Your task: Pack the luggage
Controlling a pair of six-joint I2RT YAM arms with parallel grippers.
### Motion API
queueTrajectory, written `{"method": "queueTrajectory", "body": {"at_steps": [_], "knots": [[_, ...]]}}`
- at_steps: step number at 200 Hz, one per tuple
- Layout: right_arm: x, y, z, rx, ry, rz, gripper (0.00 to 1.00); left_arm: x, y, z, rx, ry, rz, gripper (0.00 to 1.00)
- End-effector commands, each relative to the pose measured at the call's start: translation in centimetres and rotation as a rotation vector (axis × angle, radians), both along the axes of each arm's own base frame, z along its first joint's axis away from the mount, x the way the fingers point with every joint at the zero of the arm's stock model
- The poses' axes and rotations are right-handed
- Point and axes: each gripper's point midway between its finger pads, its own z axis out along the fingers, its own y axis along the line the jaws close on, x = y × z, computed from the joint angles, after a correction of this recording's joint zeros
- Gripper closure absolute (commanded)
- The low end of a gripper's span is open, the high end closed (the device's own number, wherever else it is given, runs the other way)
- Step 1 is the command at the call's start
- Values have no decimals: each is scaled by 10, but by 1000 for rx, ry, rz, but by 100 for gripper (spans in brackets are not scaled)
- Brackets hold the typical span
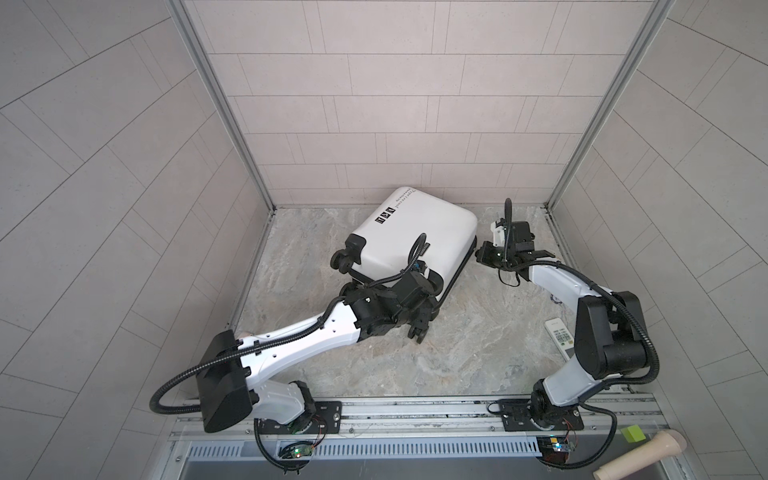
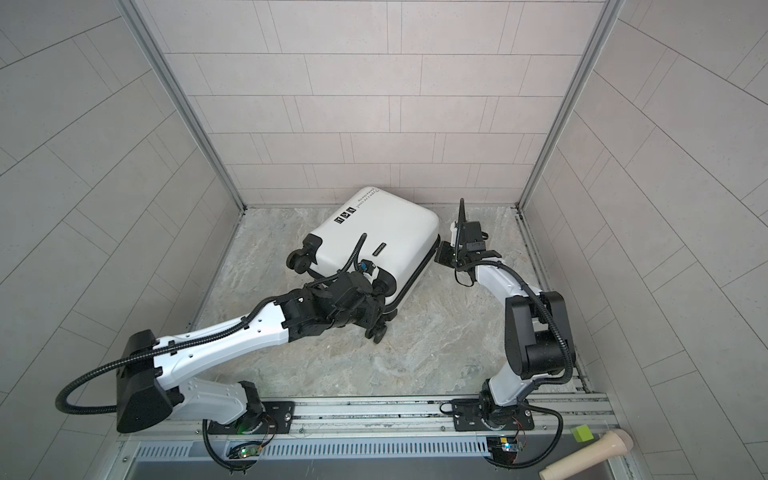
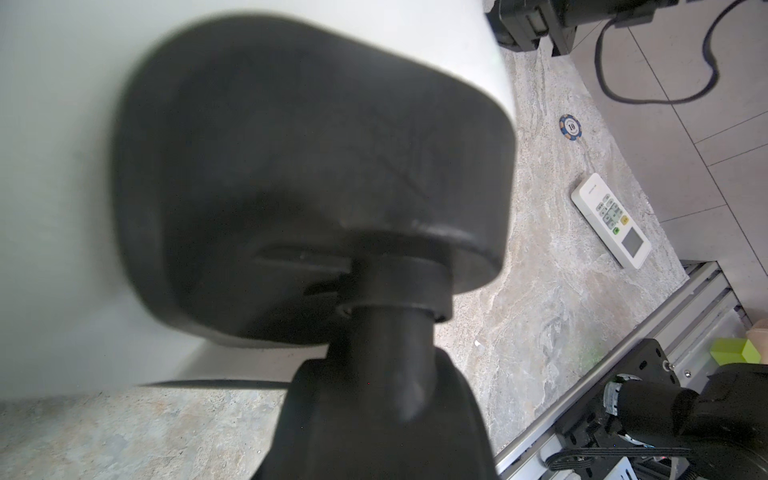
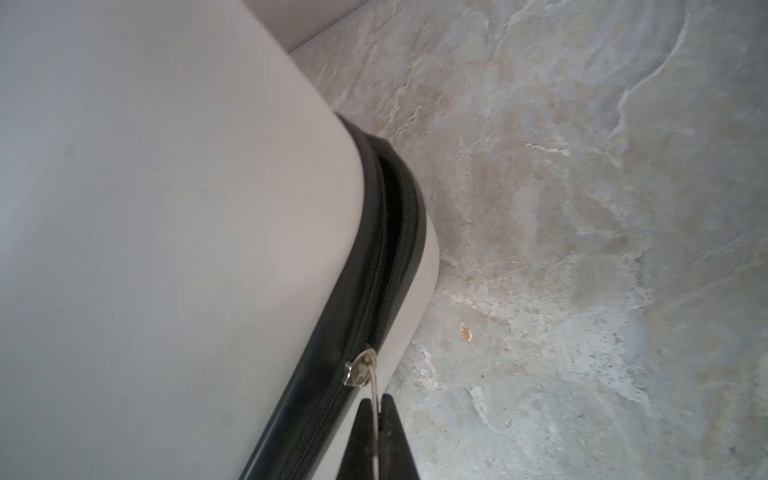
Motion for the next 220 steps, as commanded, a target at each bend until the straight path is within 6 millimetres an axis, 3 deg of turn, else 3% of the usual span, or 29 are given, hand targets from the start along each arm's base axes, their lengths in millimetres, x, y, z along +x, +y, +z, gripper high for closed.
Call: {"method": "queueTrajectory", "body": {"at_steps": [1,92,152,187,220], "knots": [[13,-53,-3,-103,13,-168,100,12,23,41,-72,-87,125,100],[29,-87,3,-94,-3,-214,100,-20,50,31,-39,-31,45,100],[42,-80,4,-54,-36,-181,100,-48,78,17,-23,16,-8,100],[46,-66,4,4,-48,-128,100,-46,83,17,-23,9,8,100],[36,-54,-1,42,-22,-68,100,-38,82,19,-18,-3,31,100]]}}
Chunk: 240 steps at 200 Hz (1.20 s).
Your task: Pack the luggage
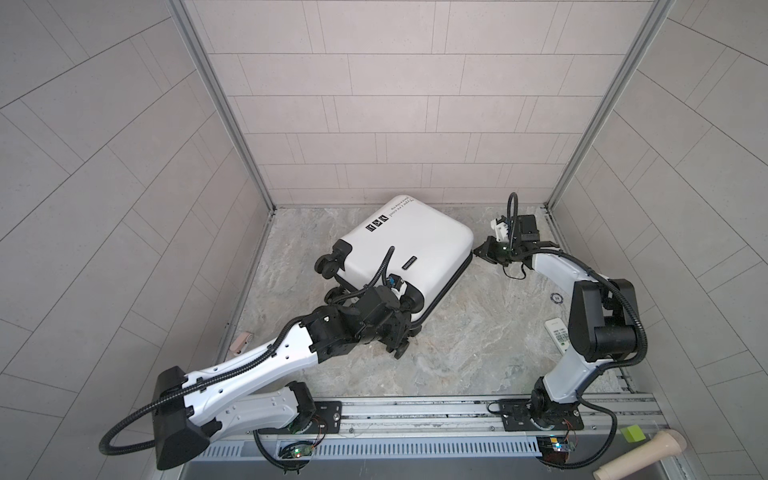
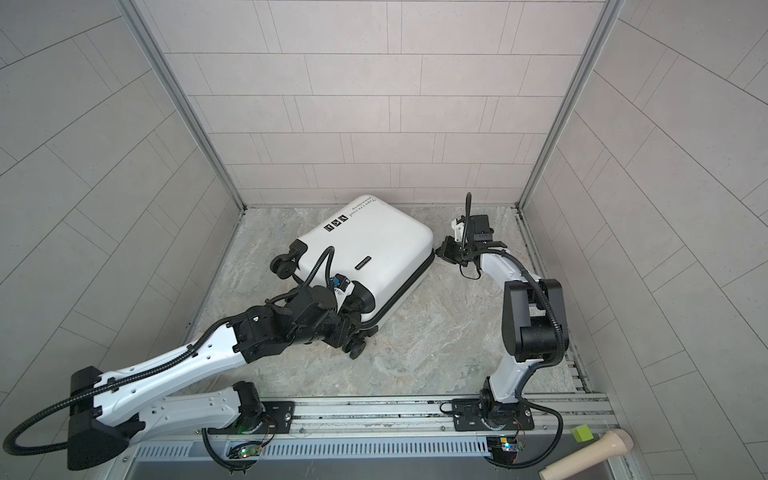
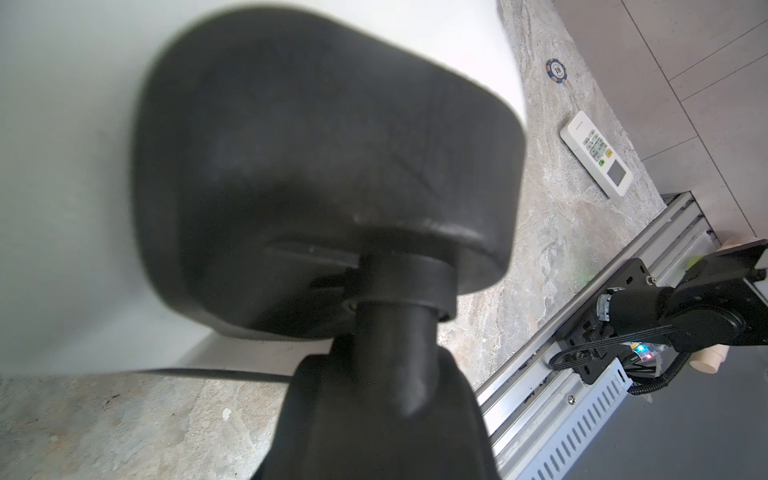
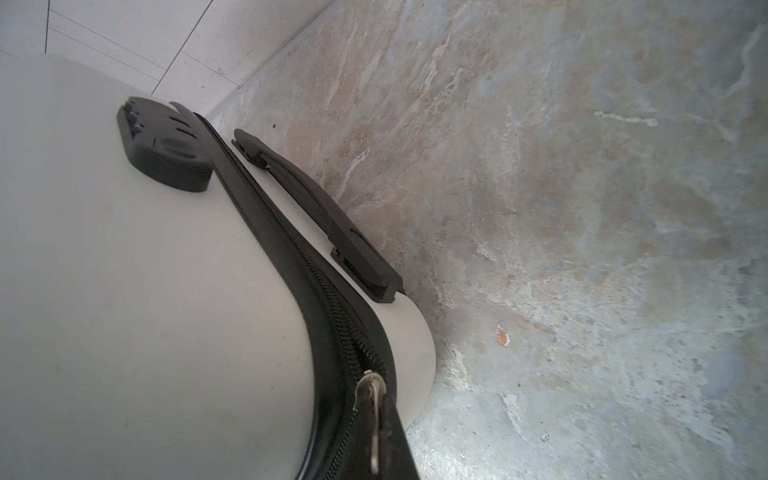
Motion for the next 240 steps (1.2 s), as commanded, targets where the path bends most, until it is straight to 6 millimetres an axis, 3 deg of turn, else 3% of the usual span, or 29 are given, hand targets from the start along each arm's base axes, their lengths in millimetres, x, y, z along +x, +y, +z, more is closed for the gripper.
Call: {"method": "queueTrajectory", "body": {"at_steps": [1,8,30,42,83,89,142,176,180,184,212,240], "knots": [[29,-59,-1,-128,-81,-179,100,7,25,19,-4,-29,116,100],[26,-59,-3,-130,-70,-173,100,9,27,20,-1,-38,127,95],[15,-61,-10,-139,-42,-182,69,16,37,26,23,-73,178,57],[10,-63,-11,-137,-39,-198,59,18,43,32,26,-94,204,44],[1,-61,0,-80,-67,-220,44,23,62,61,-63,-158,307,12],[1,-59,4,-63,-79,-217,42,23,66,64,-80,-164,327,0],[-2,-41,55,46,-190,-177,30,44,91,61,-274,-70,525,0],[-8,-9,85,73,-233,-80,23,60,116,61,-412,-77,682,0],[-8,-4,88,70,-237,-65,5,63,119,59,-423,-77,702,0],[-9,1,91,68,-241,-49,1,65,122,58,-435,-78,721,0],[-11,27,103,49,-262,24,1,77,135,52,-530,-86,801,0],[-7,37,104,34,-258,48,1,87,136,57,-570,-105,810,0]]}}
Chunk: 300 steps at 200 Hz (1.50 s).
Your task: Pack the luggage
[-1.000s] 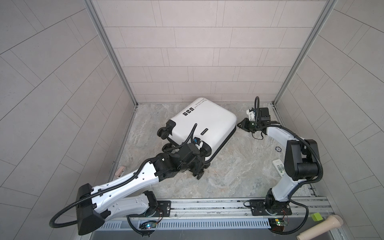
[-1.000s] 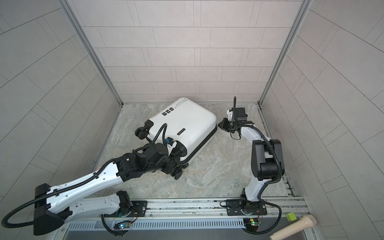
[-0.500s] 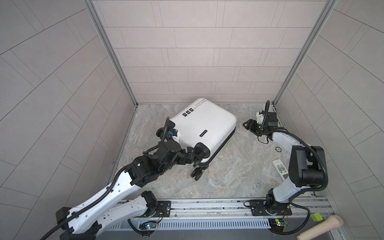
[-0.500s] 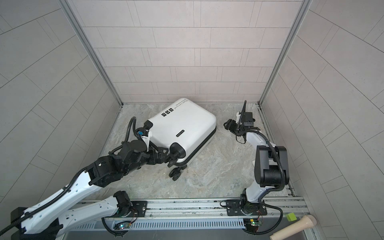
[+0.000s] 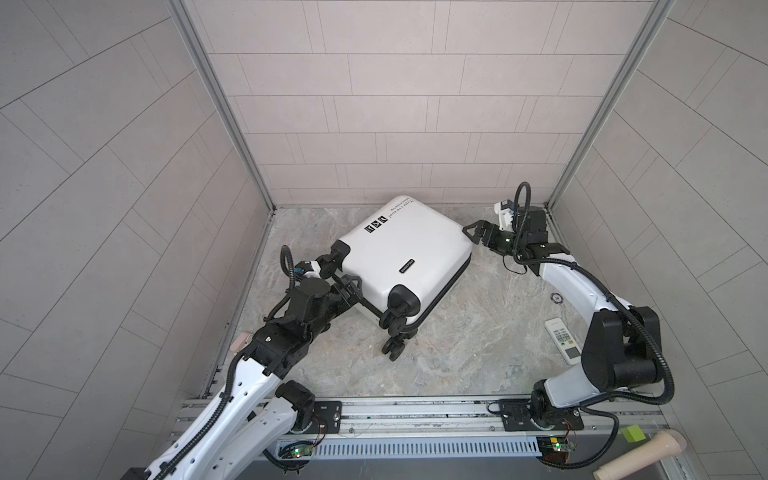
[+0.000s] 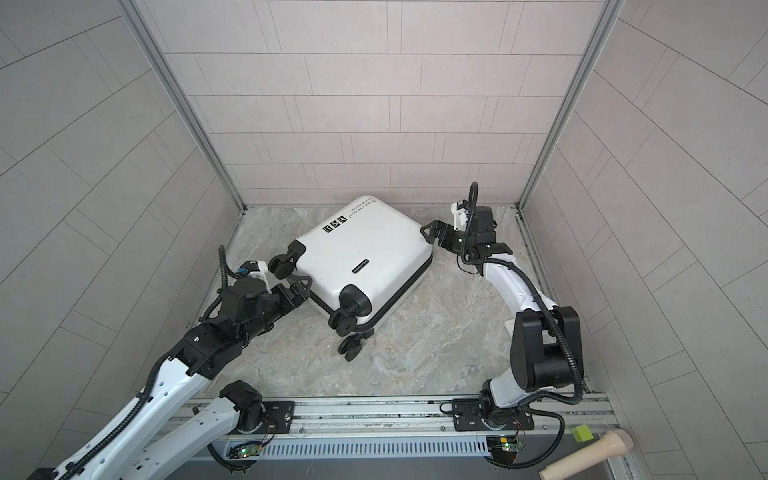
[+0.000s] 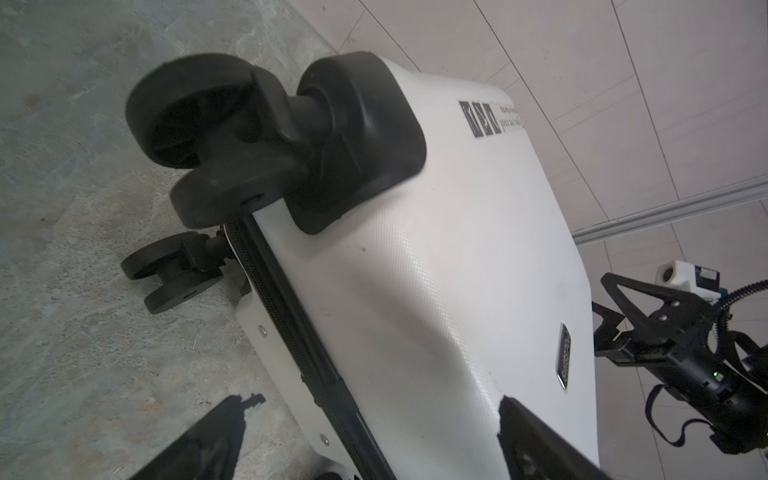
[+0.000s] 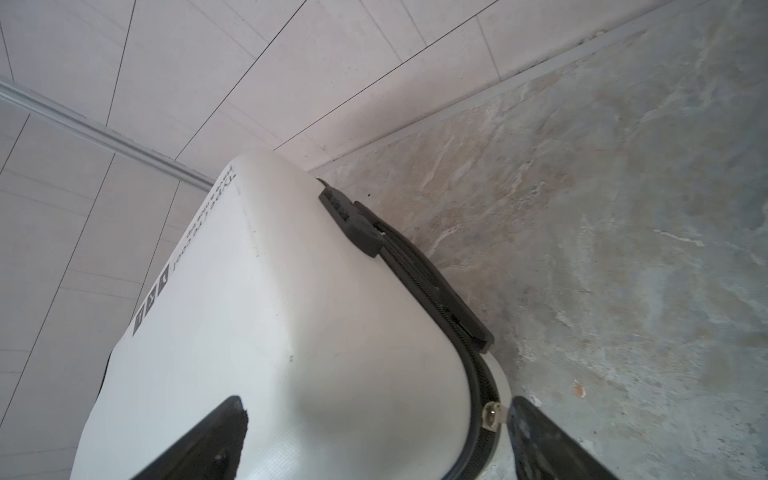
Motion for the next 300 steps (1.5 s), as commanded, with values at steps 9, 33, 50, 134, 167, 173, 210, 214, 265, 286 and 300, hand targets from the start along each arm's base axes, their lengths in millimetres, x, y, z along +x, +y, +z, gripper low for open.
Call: {"method": "queueTrajectory", "body": {"at_steps": [9,33,50,134,167,173,210,214,265,286,300], "knots": [[3,4,8,-27,-10,19,1,15,-3,23,-94,-81,24,0],[11,4,-2,-44,20,19,1,24,-4,28,-102,-92,21,0],[15,8,-6,-39,35,33,1,31,-6,29,-104,-94,17,0],[7,42,-25,-62,77,120,1,72,-10,15,-85,-47,-8,0],[-12,56,-34,-69,94,152,2,85,-15,9,-63,-28,-32,0],[-16,58,-35,-69,94,156,2,87,-16,9,-58,-27,-38,0],[-37,66,-33,-73,81,163,2,97,-20,8,-14,-7,-78,0],[-40,67,-33,-75,81,164,2,98,-21,8,-10,-7,-83,0],[-69,60,-24,-93,63,155,2,110,-31,8,24,8,-161,0],[-80,49,-21,-126,63,134,2,118,-36,7,39,18,-186,0],[-83,37,-19,-143,69,103,1,124,-39,6,61,18,-208,0]]}}
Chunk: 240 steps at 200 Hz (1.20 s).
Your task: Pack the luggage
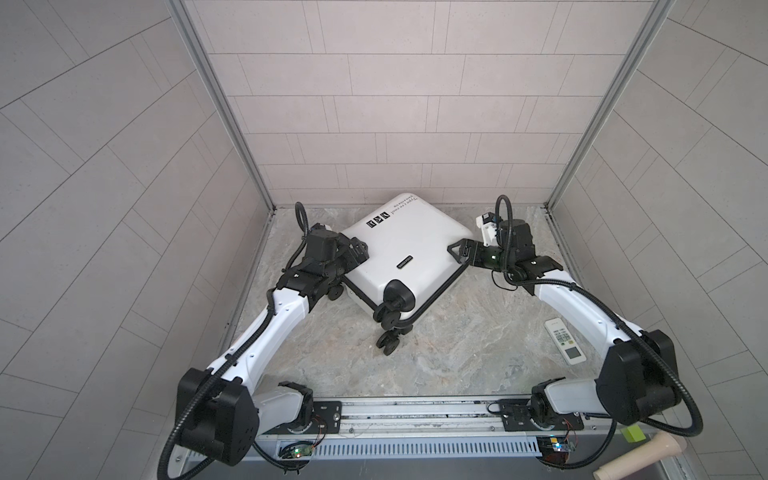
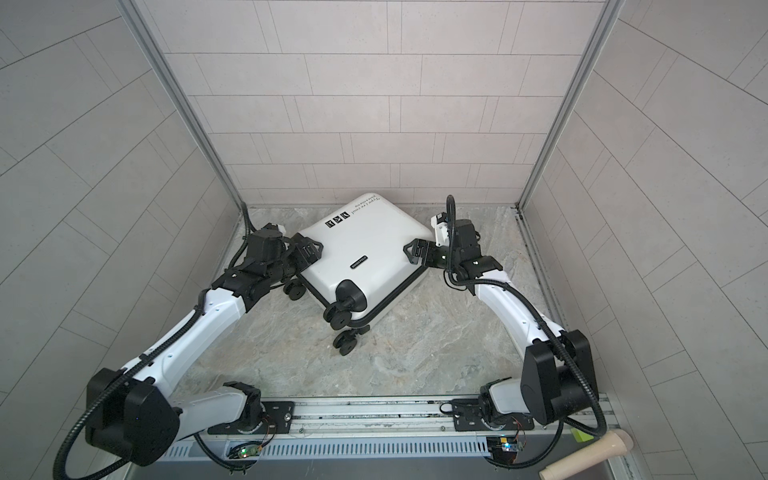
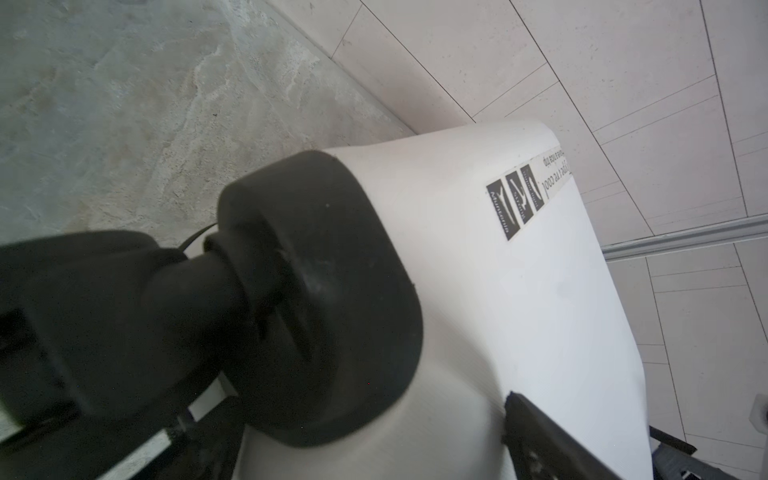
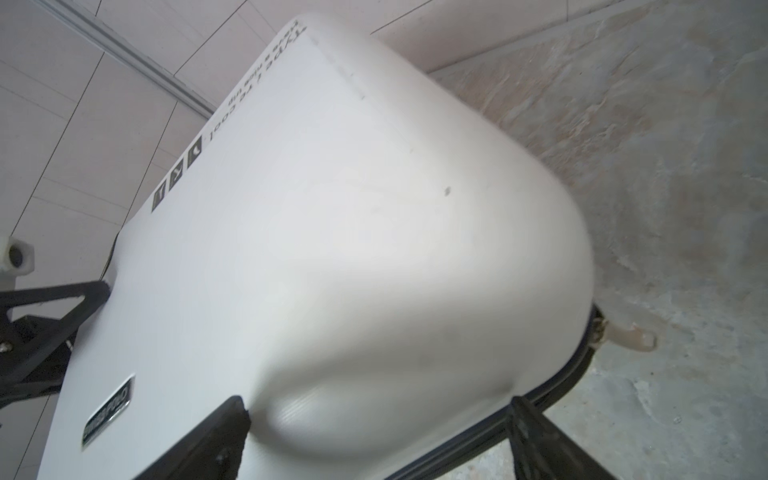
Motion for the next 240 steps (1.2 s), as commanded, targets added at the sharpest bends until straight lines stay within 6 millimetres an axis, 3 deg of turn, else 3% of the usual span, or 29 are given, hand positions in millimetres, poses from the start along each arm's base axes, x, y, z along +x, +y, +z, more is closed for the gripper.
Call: {"method": "queueTrajectory", "body": {"at_steps": [1,50,88,113,161,203,240], "knots": [[-20,-14,-11,-45,62,-7,1,11,-24,15,-2,-51,-129,0],[-16,-77,2,-27,64,-185,0,37,-39,12,-1,-40,-174,2],[-4,-118,-1,19,86,-303,0,55,-48,8,-31,-43,-172,3],[15,-131,-1,75,80,-343,0,68,-54,7,-55,-50,-171,3],[63,-143,18,198,35,-371,0,104,-66,18,-83,-77,-160,4],[86,-169,31,276,-5,-431,0,143,-80,10,-105,-91,-163,5],[100,-178,13,329,35,-432,0,175,-99,7,-153,-120,-168,5]]}}
